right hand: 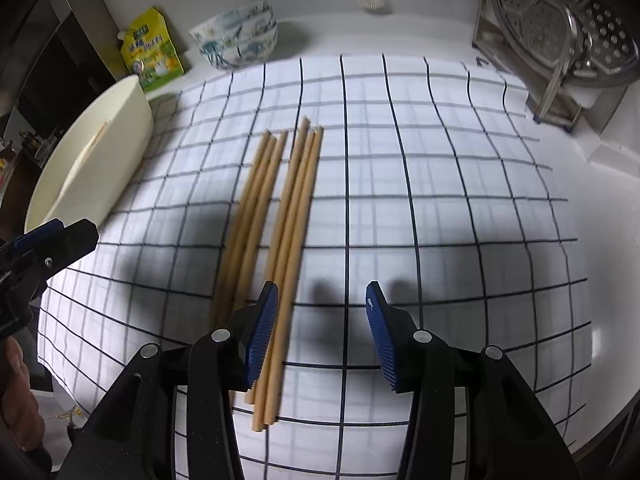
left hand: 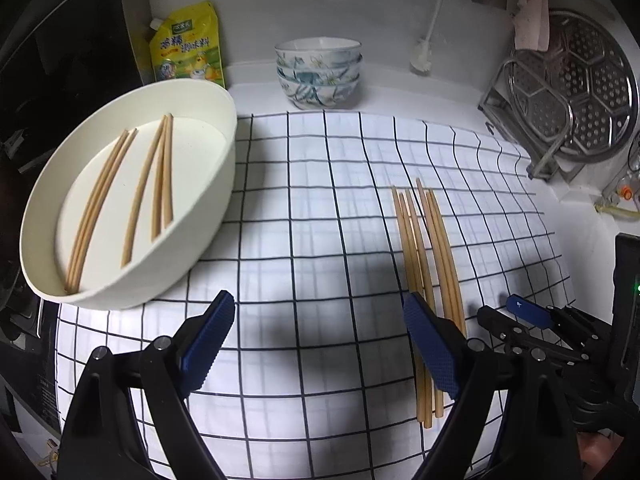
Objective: Organize utensils
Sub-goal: 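Lift both open grippers away from the basin toward the chopstick bundle, then lower both grippers onto the remaining chopstick bundle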
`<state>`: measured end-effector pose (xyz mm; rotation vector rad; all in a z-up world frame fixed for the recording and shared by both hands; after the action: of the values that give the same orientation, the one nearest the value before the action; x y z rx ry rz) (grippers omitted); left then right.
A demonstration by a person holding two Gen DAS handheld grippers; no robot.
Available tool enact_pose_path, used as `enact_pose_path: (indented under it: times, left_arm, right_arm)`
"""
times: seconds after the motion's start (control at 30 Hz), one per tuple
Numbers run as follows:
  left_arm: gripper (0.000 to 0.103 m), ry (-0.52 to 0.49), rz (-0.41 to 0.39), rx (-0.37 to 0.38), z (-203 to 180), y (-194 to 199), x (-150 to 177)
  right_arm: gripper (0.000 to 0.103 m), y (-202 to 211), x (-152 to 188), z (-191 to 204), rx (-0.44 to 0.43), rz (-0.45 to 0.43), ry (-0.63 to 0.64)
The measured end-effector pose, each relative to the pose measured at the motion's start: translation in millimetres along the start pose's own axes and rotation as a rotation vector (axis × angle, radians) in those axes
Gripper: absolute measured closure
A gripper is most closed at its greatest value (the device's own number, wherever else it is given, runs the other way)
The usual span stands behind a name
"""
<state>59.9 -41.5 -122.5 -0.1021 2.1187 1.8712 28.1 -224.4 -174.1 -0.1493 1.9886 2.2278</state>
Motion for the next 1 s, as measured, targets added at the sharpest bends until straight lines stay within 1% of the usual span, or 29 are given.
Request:
enact_pose_path:
  times: [0.1, 0.23, 0.37, 0.57, 0.63, 0.67, 0.7, 0.73, 0.77, 0.8, 1.0]
  left_arm:
    - [0.018, -0.007, 0.011, -0.01, -3, -7, 4]
    - [0.018, -0.008, 0.024, -0.017, -4, -14, 8]
    - [0.018, -0.007, 0.038, -0.024, -4, -20, 11]
    - [0.018, -0.011, 0.047, -0.021, -8, -27, 11]
    - [0.018, -0.015, 0.051, -0.019, -11, -30, 11]
    - [0.018, -0.017, 0.053, -0.017, -12, -32, 11]
    - [0.018, -0.019, 0.057, -0.015, -14, -35, 11]
    - [0.018, -0.023, 0.061, -0.014, -17, -38, 11]
    - [0.018, -0.025, 0.064, -0.014, -18, -40, 11]
    - [0.018, -0.03, 0.068, -0.014, -22, -44, 11]
    - [0.018, -0.057, 0.078, -0.016, -39, -61, 8]
  right_arm:
    - [0.059, -7, 1, 1, -0.004, 0.005, 0.005]
    - [0.059, -15, 1, 4, 0.022, 0.007, 0.019]
    - [0.059, -16, 2, 7, 0.034, -0.004, 0.044]
    - [0.06, -18, 4, 12, 0.05, 0.002, 0.079]
    - [0.069, -18, 4, 10, 0.053, -0.001, 0.081]
    - [0.078, -18, 4, 9, 0.058, -0.001, 0.081]
    - [0.083, -18, 4, 8, 0.057, 0.0, 0.082]
    - [0.086, -17, 3, 6, 0.055, -0.001, 0.082]
    - [0.092, -17, 3, 3, 0.058, -0.001, 0.078]
    - [0.096, -17, 4, 0, 0.059, -0.001, 0.074]
    - [0.096, -13, 9, -22, 0.063, -0.005, 0.038]
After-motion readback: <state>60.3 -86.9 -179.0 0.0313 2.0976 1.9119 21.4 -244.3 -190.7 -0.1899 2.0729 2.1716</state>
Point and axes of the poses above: each gripper's, at about its wrist camera, not at the fingertips, and y roughly against the way its jaws point, z to its left, x to its underside, the point moved 5 cm from there along -y, roughly the way its jaws point, and after that the axes turned 14 degrees about z, right-handed, at the moved point
